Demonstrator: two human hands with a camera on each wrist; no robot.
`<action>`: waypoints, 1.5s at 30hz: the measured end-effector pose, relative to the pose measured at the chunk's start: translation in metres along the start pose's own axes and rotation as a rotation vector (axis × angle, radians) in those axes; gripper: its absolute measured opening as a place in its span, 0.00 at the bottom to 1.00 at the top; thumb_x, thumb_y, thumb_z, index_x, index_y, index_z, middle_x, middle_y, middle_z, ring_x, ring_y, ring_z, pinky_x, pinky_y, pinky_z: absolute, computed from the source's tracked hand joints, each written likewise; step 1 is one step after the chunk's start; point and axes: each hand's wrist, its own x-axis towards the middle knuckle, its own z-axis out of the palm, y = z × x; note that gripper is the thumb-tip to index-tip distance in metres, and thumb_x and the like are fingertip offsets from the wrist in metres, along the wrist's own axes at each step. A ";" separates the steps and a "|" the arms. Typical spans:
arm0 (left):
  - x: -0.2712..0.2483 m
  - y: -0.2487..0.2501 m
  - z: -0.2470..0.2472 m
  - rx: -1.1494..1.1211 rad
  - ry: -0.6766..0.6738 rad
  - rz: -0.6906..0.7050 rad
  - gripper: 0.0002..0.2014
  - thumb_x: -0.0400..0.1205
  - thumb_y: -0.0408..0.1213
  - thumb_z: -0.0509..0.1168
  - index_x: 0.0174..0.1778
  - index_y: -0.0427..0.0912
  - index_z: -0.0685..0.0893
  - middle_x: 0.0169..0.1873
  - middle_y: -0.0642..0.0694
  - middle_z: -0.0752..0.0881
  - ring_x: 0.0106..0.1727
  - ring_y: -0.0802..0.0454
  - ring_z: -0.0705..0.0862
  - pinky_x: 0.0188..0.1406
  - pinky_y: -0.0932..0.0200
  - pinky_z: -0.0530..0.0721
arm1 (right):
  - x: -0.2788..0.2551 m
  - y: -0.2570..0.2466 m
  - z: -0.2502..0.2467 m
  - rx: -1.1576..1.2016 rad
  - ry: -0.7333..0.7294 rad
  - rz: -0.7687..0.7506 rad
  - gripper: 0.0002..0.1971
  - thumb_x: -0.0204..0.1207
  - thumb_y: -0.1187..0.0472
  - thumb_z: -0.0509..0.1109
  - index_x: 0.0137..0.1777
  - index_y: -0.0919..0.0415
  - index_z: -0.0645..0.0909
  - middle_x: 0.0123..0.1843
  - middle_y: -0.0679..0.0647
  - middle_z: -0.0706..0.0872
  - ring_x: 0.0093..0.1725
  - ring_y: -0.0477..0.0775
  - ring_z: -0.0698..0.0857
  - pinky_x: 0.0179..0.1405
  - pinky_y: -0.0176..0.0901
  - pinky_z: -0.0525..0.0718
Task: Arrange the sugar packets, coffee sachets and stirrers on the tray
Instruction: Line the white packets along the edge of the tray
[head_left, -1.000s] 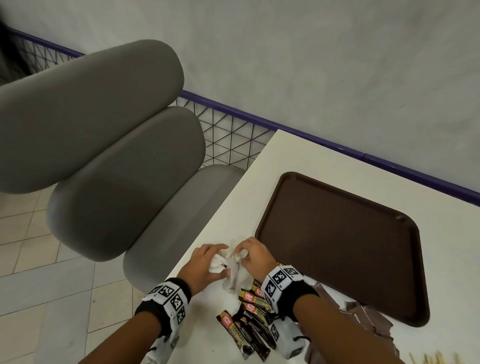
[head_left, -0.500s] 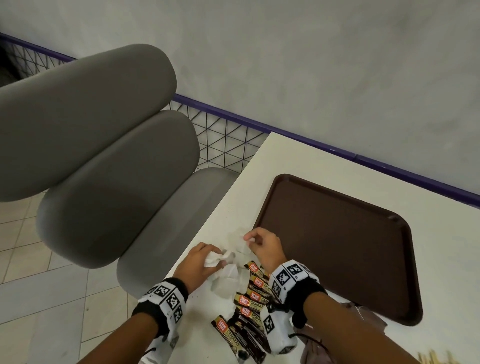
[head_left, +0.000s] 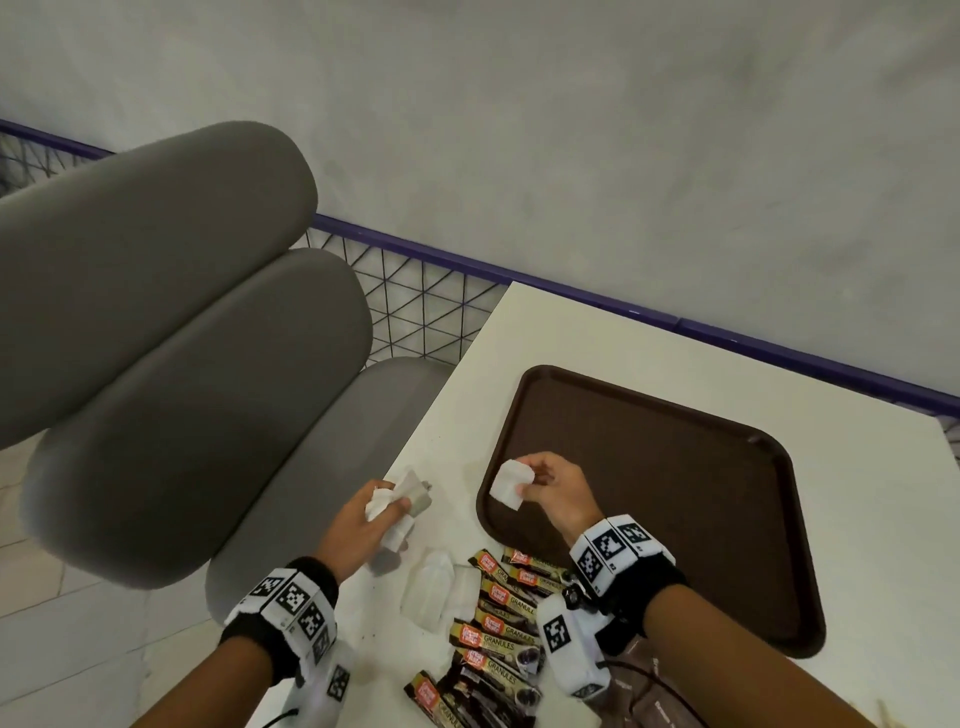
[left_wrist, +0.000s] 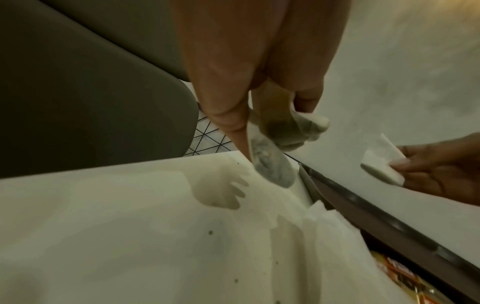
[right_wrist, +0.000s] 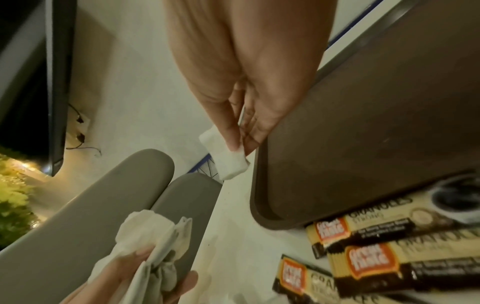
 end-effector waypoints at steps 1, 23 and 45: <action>0.000 0.003 0.002 -0.034 -0.009 -0.013 0.08 0.81 0.36 0.65 0.52 0.37 0.77 0.41 0.34 0.88 0.38 0.39 0.87 0.42 0.41 0.87 | 0.002 0.001 -0.005 -0.011 0.015 0.016 0.16 0.68 0.79 0.70 0.38 0.54 0.79 0.47 0.57 0.85 0.51 0.55 0.83 0.57 0.46 0.81; 0.042 0.024 0.031 -0.095 -0.019 -0.057 0.26 0.65 0.53 0.76 0.47 0.34 0.83 0.32 0.36 0.89 0.32 0.46 0.88 0.31 0.59 0.83 | 0.172 -0.016 -0.048 -0.115 0.399 0.115 0.12 0.71 0.74 0.70 0.54 0.71 0.79 0.44 0.58 0.80 0.44 0.53 0.79 0.44 0.37 0.73; 0.055 0.036 0.032 -0.148 -0.024 -0.068 0.10 0.78 0.36 0.68 0.53 0.35 0.81 0.36 0.35 0.90 0.34 0.45 0.89 0.27 0.58 0.85 | 0.189 0.004 -0.032 -0.224 0.413 -0.047 0.18 0.70 0.71 0.72 0.60 0.67 0.77 0.60 0.64 0.79 0.63 0.61 0.76 0.66 0.53 0.77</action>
